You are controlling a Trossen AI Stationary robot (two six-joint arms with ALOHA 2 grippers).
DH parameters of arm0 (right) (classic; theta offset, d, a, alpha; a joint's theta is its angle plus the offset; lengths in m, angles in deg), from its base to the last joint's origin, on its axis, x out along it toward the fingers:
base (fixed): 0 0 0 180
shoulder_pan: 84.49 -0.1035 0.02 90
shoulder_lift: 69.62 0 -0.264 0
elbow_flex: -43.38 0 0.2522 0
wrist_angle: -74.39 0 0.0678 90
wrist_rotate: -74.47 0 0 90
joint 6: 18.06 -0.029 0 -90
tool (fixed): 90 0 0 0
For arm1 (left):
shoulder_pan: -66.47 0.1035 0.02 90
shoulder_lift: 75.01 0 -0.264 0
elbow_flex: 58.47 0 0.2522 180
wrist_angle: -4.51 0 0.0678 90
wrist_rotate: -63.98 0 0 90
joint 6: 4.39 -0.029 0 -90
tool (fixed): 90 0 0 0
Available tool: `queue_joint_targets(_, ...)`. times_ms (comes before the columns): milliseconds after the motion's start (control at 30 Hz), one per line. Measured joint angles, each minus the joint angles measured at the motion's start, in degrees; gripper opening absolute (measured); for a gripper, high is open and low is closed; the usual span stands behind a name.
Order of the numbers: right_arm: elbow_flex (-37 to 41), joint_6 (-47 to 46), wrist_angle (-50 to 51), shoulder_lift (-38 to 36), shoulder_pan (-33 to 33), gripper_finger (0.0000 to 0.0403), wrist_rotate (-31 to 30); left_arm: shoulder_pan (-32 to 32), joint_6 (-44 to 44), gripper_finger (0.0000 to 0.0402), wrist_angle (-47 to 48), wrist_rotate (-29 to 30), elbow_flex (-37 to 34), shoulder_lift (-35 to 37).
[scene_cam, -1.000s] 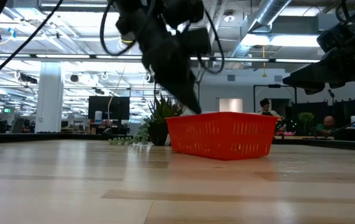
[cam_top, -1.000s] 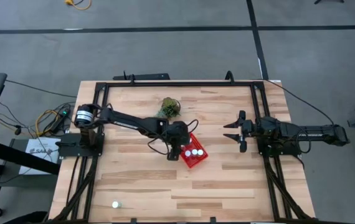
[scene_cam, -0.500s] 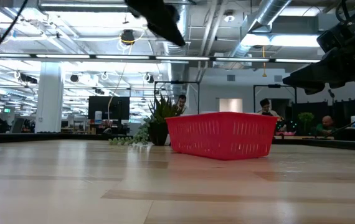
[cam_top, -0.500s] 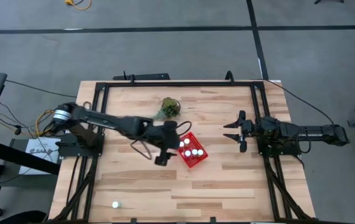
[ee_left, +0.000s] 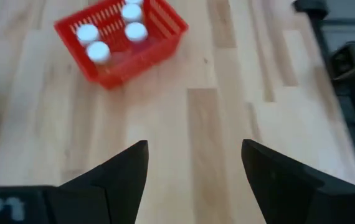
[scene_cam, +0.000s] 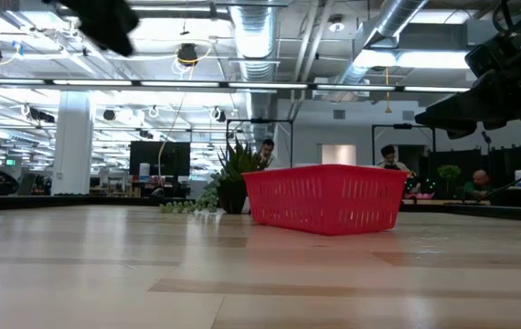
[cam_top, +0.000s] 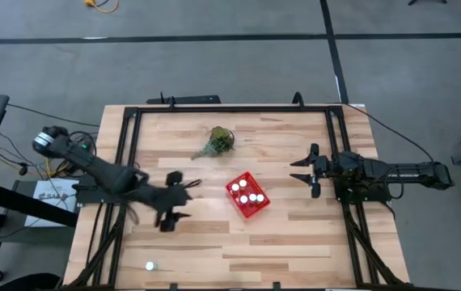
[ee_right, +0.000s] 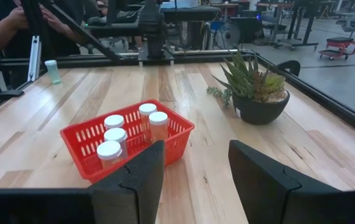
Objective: Pick and place pill bottles into a basket
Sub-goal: Put the blue pill bottle into the red bin
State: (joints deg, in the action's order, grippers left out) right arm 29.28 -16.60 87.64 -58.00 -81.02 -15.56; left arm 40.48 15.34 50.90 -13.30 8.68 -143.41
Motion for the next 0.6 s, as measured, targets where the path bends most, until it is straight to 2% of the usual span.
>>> queue_joint_targets(133,0.0,0.0,0.0,0.0,0.0,0.0173,0.0,-8.4,8.8,0.0247,1.2,4.8,-2.7,4.7)
queue_joint_targets(233,0.0,0.0,0.0,0.0,0.0,0.0173,0.0,-14.8,14.2,0.0247,4.1,6.8,-2.7,5.6)
queue_joint_targets(433,0.0,0.0,0.0,0.0,0.0,0.0173,0.0,-25.7,23.2,0.0247,5.0,7.1,-2.7,4.3)
queue_joint_targets(600,0.0,0.0,0.0,0.0,0.0,0.0173,0.0,-32.3,32.1,0.0247,6.1,7.7,-2.7,-0.1)
